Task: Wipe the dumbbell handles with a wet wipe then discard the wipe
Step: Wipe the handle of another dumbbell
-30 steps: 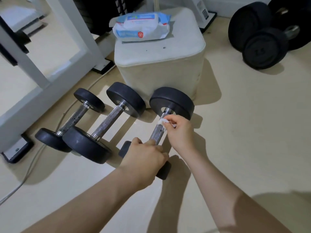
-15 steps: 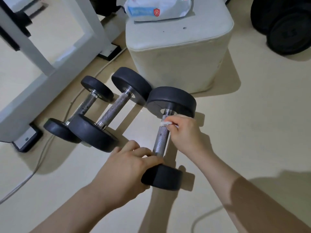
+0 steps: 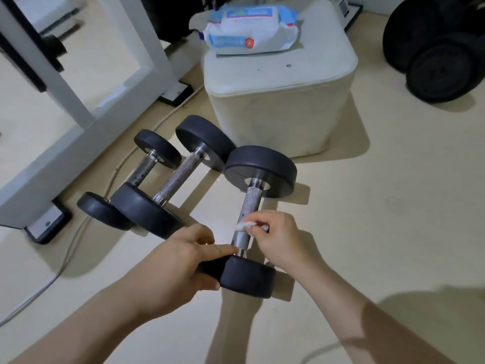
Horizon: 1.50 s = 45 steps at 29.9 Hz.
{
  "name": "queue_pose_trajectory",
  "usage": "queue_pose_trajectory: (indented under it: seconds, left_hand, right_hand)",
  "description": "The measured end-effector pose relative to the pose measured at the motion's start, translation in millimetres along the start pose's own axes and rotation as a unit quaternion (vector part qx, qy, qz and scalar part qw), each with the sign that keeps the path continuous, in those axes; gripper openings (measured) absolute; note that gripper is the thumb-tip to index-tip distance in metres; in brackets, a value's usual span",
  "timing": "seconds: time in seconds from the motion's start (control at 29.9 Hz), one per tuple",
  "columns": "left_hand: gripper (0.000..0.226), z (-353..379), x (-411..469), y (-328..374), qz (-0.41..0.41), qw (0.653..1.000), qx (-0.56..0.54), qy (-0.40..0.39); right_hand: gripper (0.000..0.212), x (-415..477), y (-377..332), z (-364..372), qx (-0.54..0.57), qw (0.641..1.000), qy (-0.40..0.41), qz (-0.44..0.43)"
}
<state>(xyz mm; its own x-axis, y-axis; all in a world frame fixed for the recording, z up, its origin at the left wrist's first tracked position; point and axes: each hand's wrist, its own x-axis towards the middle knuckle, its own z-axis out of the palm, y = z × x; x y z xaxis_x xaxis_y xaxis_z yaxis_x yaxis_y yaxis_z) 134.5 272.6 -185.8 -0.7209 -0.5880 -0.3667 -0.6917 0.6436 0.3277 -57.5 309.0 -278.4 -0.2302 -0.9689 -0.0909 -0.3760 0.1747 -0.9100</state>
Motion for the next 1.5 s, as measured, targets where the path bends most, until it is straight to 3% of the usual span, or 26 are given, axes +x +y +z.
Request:
queue_pose_trajectory:
  seconds: [0.13,0.3,0.4,0.47,0.53,0.64,0.8,0.94,1.1,1.24,1.34,1.4,1.5]
  left_hand:
    - [0.063,2.7,-4.0,3.1,-0.006,0.999,0.035,0.033]
    - [0.061,6.1,-18.6,10.0,0.005,0.995,0.062,0.072]
    - [0.048,2.5,-20.2,16.1,-0.073,0.992,-0.017,0.104]
    - [0.063,3.1,-19.6,23.2,-0.175,0.970,-0.111,0.123]
    - [0.082,10.5,-12.7,36.0,-0.239,0.963,-0.088,0.093]
    - [0.084,23.3,-4.5,58.2,-0.258,0.963,-0.025,0.079]
    - [0.079,29.3,-5.7,55.9,-0.298,0.944,-0.060,0.127]
    - [0.074,29.1,-9.5,55.2,-0.311,0.933,-0.104,0.151]
    - [0.076,23.4,-7.4,43.0,-0.312,0.935,-0.116,0.124]
    - [0.079,17.8,-6.5,33.6,-0.320,0.933,-0.133,0.100]
    - [0.080,13.9,-4.2,27.0,-0.321,0.935,-0.130,0.076]
    - [0.079,9.3,-3.2,25.3,-0.315,0.940,-0.119,0.054]
    - [0.073,-6.8,2.3,23.0,-0.291,0.955,-0.064,-0.008]
  right_hand:
    - [0.011,29.6,5.8,4.7,-0.001,0.990,0.141,0.015]
    - [0.012,-5.5,-1.5,10.2,0.005,1.000,0.006,0.019]
    - [0.010,32.7,3.8,0.0,0.000,0.996,0.084,0.029]
    - [0.009,39.6,3.1,1.0,-0.013,0.993,0.110,0.035]
    - [0.011,21.3,2.2,7.2,-0.028,0.997,0.070,0.024]
    - [0.010,1.8,-1.4,6.9,-0.006,0.999,0.003,0.034]
    - [0.012,29.3,5.3,3.6,0.018,0.990,0.136,0.043]
    - [0.005,3.2,0.6,11.7,0.006,0.998,0.021,0.052]
    - [0.009,39.4,0.7,2.4,-0.001,0.990,0.128,0.060]
    - [0.014,14.6,-3.6,10.5,-0.036,0.997,0.015,0.069]
    - [0.006,1.8,-11.0,8.9,-0.015,0.989,-0.096,0.110]
    - [0.004,-1.0,-15.8,5.4,0.044,0.973,-0.159,0.161]
    - [0.006,-4.6,-29.3,-10.9,0.207,0.943,-0.138,0.221]
